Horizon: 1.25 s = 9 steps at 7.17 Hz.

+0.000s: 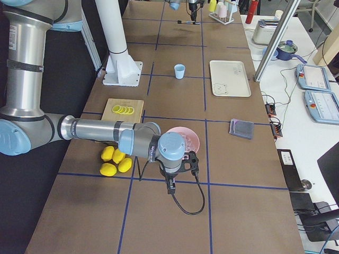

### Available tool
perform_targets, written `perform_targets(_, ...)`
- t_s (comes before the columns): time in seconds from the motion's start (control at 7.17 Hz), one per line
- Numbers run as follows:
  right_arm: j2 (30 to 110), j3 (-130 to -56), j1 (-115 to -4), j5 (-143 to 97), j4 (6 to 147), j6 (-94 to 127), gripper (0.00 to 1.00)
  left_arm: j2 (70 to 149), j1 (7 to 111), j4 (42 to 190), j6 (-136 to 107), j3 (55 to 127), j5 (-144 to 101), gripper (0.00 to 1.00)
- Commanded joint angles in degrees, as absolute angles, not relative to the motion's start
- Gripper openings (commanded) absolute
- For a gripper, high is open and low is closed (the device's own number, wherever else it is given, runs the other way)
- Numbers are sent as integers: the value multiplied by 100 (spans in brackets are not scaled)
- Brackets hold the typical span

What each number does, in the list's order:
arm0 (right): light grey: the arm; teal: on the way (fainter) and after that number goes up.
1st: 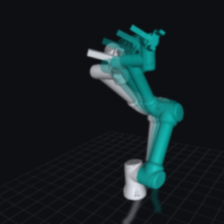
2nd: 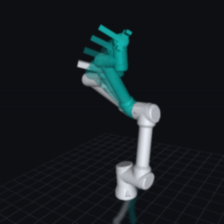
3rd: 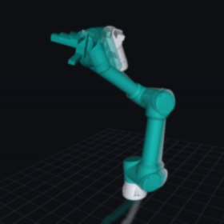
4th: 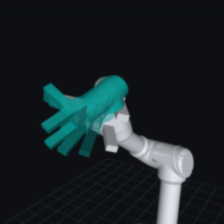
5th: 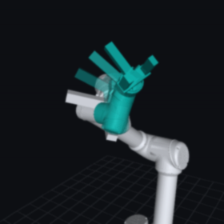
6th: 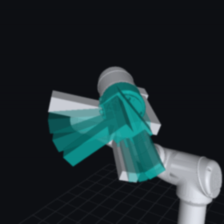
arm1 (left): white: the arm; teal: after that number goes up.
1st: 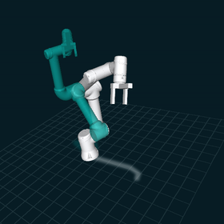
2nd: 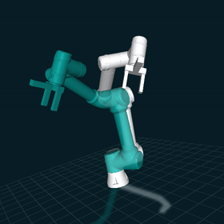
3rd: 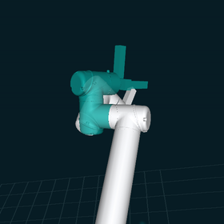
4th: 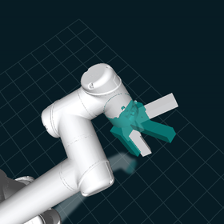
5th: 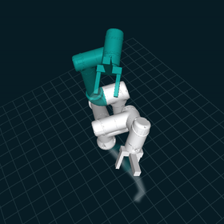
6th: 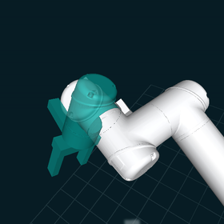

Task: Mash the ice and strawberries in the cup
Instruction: 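Lower the left gripper onto the steel muddler and grasp it upright, then carry the muddler with the left gripper and lower it into the cup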

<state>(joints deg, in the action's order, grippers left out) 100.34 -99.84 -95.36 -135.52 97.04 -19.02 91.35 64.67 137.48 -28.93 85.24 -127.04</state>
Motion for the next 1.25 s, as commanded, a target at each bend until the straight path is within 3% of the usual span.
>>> perform_targets(0.0,10037,-9976,-9536,-13544,9703,-1907,99,9934,6469,14489,-2489,9008,-12727,8)
perform_targets(0.28,10037,-9976,-9536,-13544,9703,-1898,99,10421,6382,15068,-2733,9149,-12753,0)
perform_targets(0.84,10037,-9958,-9536,-13544,9703,-1898,99,11352,5224,17396,-2830,9176,-12666,0)
perform_targets(1.12,10028,-9958,-9536,-13544,9703,-1890,99,11985,4828,17692,-2865,9412,-12063,0)
